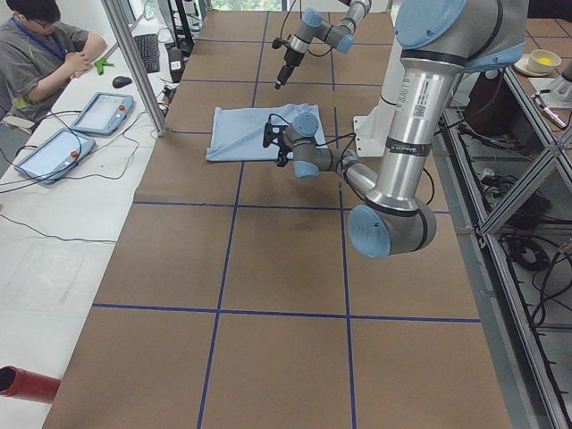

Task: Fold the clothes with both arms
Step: 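Lift the right gripper away while lowering the left gripper to the shirt's near corner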

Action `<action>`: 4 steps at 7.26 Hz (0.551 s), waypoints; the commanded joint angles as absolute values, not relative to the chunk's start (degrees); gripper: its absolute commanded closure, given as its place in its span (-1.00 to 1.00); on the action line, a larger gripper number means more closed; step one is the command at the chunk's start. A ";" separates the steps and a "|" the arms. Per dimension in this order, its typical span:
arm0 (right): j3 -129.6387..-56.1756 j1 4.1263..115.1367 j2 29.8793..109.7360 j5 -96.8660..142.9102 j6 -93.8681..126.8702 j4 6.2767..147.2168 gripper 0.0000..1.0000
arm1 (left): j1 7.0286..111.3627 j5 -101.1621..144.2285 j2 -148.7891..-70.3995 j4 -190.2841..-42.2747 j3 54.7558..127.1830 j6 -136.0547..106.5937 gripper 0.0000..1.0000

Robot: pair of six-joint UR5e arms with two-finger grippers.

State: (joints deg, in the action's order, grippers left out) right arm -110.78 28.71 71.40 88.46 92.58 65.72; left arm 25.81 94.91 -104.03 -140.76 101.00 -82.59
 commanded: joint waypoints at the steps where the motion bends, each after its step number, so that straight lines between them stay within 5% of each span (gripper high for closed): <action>1: -111.09 28.65 71.72 88.16 94.22 65.65 -1.00 | 16.11 87.12 -102.83 -137.12 104.41 -92.08 -1.00; 4: -111.01 28.56 71.72 88.15 94.31 65.65 -1.00 | 11.87 84.29 -103.70 -137.02 103.89 -100.18 -0.56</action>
State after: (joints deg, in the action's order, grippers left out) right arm -111.02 28.58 71.71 88.16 94.25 65.66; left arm 13.15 85.11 -103.13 -137.12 104.15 -97.37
